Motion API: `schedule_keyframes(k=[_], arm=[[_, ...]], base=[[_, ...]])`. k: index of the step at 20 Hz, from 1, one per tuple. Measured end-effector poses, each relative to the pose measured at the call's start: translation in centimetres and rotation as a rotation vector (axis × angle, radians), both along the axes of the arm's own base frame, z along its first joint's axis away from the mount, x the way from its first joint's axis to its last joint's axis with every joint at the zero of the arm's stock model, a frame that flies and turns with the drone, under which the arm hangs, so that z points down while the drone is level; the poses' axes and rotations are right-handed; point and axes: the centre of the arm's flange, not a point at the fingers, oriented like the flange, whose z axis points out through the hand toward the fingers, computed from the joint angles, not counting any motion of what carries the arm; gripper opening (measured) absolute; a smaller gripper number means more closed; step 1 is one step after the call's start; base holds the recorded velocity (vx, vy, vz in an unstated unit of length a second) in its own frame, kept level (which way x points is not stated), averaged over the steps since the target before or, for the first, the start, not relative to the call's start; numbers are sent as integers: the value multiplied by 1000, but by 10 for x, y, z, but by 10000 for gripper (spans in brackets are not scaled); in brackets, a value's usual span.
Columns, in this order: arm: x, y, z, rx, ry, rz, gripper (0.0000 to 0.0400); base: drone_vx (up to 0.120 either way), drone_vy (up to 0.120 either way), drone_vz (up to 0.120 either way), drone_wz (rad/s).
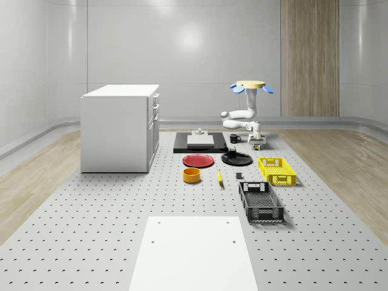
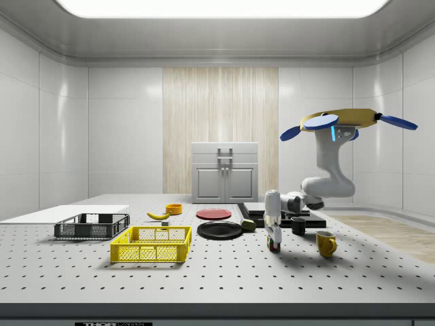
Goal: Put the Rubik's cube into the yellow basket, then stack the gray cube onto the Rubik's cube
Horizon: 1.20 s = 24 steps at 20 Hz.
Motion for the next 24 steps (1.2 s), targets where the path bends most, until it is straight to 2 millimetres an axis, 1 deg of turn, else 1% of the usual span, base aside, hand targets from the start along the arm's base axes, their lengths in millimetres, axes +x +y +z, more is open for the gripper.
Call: schedule_keyframes(k=[4,8,11,16,22,24], arm=[[0,0,-3,0,0,0,327],[0,0,-15,0,0,0,326],[0,0,-26,0,0,0,325],[0,0,-37,0,0,0,325],[0,0,-41,0,0,0,325],[0,0,-41,0,0,0,325]], base=[[0,0,0,0],[0,0,0,0],[0,0,120,0],[112,0,120,0],[120,0,120,0],[120,0,0,0]])
